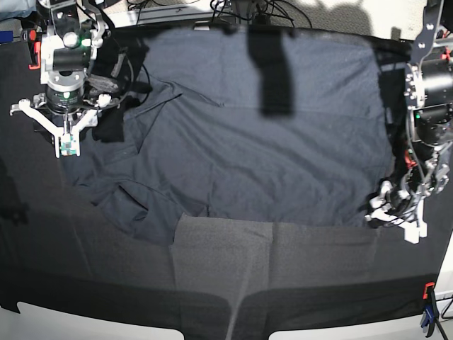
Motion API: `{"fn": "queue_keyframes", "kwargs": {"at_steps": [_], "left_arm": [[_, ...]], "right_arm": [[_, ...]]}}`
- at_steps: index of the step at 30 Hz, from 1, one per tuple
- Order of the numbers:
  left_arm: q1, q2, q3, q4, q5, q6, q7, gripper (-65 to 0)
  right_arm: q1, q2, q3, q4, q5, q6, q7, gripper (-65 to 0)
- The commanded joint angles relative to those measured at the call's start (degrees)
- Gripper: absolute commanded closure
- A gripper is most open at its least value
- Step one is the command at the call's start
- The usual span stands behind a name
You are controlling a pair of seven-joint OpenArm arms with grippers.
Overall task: Layout the t-shirt on the table in an organized manner, then fold the t-shirt properly
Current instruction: 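Move both grippers down toward the shirt's sides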
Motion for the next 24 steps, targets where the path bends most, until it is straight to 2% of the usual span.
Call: {"fn": "queue_keyframes", "kwargs": {"at_steps": [1,5,13,15,17,20,24], "left_arm": [[-1.4,0.1,-0.2,0.6,-0.1,-0.5,1.1,-21.5],[-1.4,0.8,-0.2,0.6,-1.6,-4.9,1.6,-21.5],[-1.4,0.2,-0.2,0.6,-1.5,-5.3,1.4,-21.2],[-1.4,0.2,-0.2,0.6,-1.5,-5.4,1.4,-13.8],[-1.4,0.2,-0.2,0.6,-1.0,-5.4,0.5,0.0],[-1.4,0.2,-0.2,0.6,-1.1,-5.4,-1.2,0.0],[-1.4,0.1,-0.2,0.6,-1.1,-5.4,-1.6,0.0]], "right_arm": [[0.2,0.6,0.3,0.9,-1.3,0.3,1.2,-22.8],[0.2,0.7,0.3,0.9,-1.3,0.3,1.2,-22.8],[0.2,0.6,0.3,0.9,-1.3,0.3,1.1,-22.8],[0.2,0.6,0.3,0.9,-1.3,0.4,1.0,-22.8],[0.2,0.6,0.3,0.9,-1.3,0.4,1.1,-22.8],[0.2,0.6,0.3,0.9,-1.3,0.4,2.5,-22.8],[1.2,0.6,0.3,0.0,0.7,0.4,9.7,-22.8]]}}
